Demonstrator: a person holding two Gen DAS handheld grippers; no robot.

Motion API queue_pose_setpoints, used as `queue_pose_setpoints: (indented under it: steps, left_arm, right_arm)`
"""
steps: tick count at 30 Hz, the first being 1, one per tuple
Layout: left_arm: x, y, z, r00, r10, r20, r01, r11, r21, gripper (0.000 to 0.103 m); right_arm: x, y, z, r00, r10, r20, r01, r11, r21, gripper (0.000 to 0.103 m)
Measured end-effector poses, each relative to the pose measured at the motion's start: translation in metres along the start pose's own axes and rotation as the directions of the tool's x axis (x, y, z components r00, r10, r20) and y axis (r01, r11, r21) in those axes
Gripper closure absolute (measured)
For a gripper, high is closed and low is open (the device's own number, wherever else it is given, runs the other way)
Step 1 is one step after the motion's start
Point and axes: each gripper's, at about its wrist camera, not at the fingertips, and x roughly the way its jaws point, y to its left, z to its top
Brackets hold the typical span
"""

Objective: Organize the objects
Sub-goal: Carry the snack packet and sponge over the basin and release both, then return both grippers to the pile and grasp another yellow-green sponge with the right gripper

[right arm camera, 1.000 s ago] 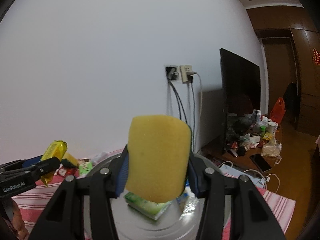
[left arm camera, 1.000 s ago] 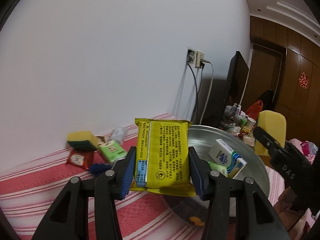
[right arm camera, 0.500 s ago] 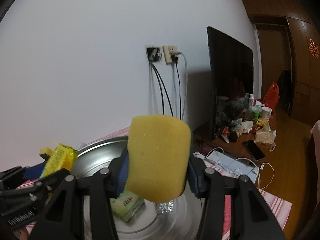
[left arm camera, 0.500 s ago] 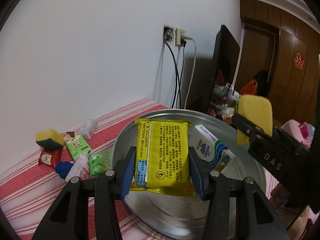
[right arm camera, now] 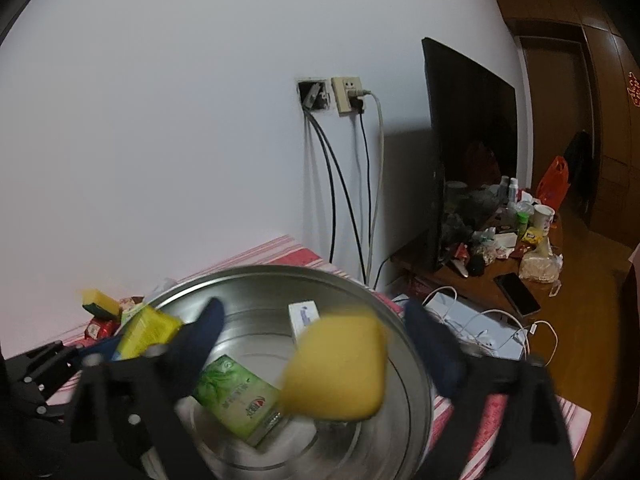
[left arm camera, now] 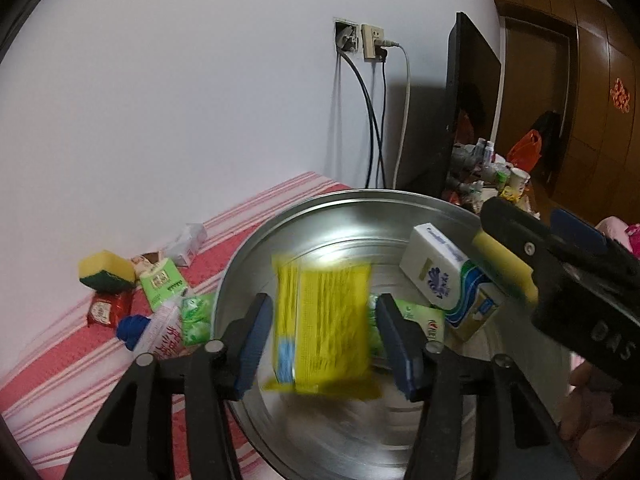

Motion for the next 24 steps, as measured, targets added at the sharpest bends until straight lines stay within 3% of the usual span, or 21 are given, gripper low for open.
queue_pose_setpoints:
  steps: [4,14,17,20,24]
  left_arm:
    - [-0.008,0.005,0.000,1.000,-0.023,0.022,0.023,0.999,-0.029,0.024]
    - [-0.017,0.024,-0.001,0.996,-0.085,0.003,0.085,0.992,-0.089,0.022]
    - [-0.020,0.039,-0.003,0.978,-0.209,0.002,0.207,0.967,-0.146,0.022]
    - [-0.024,0.057,-0.007,0.939,-0.345,0.010,0.339,0.916,-0.214,0.022]
    - [-0.034,0.079,-0.014,0.943,-0.332,0.029,0.329,0.913,-0.242,0.022]
  right_arm:
    - [-0.001,0.001,0.000,1.000,-0.002,0.006,0.002,1.000,0.006,0.000]
    - [-0.016,0.003,-0.001,0.999,-0.005,0.045,0.003,0.999,0.046,0.000]
    - [-0.024,0.009,0.000,0.998,-0.002,0.065,-0.001,0.999,0.047,0.000]
    - [-0.031,0.018,0.001,0.996,0.002,0.086,-0.005,0.999,0.041,0.000]
    - [-0.042,0.033,0.001,0.993,0.023,0.114,-0.027,0.999,0.030,0.000]
